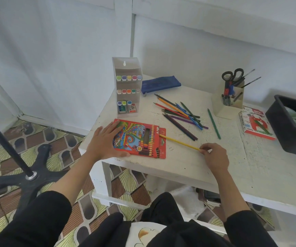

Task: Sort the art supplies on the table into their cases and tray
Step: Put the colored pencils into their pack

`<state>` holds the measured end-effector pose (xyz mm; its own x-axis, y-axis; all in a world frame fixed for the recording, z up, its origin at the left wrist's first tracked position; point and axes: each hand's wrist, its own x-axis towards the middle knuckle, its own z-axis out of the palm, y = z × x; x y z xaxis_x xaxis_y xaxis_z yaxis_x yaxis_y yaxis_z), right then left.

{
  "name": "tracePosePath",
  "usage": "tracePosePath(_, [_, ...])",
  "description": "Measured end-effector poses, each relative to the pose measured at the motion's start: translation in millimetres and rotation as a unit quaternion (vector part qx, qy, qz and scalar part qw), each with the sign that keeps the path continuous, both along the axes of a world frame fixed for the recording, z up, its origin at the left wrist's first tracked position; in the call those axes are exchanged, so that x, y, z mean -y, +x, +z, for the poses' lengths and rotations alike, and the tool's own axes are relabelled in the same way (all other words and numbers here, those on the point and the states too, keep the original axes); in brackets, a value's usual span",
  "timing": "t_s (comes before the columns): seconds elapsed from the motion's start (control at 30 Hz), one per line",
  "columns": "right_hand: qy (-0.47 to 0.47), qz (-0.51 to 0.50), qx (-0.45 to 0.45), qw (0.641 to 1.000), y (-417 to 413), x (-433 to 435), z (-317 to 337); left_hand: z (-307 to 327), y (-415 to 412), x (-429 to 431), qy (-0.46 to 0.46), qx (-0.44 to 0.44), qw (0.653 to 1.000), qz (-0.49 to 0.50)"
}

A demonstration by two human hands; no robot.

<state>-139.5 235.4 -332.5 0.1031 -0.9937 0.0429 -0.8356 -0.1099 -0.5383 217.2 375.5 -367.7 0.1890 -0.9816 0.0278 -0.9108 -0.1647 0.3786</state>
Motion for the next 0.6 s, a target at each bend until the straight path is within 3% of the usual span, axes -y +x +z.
tracePosePath(0.4, [0.012, 0.165, -0.024, 0.986, 46, -5, 4, 1, 1, 0, -0.012, -0.006, 1.000, 0.001])
tracePosePath(0.6, [0.055, 0.212, 0.021, 0.975, 98, -12, -5, 2, 1, 0, -0.004, -0.006, 1.000, 0.001])
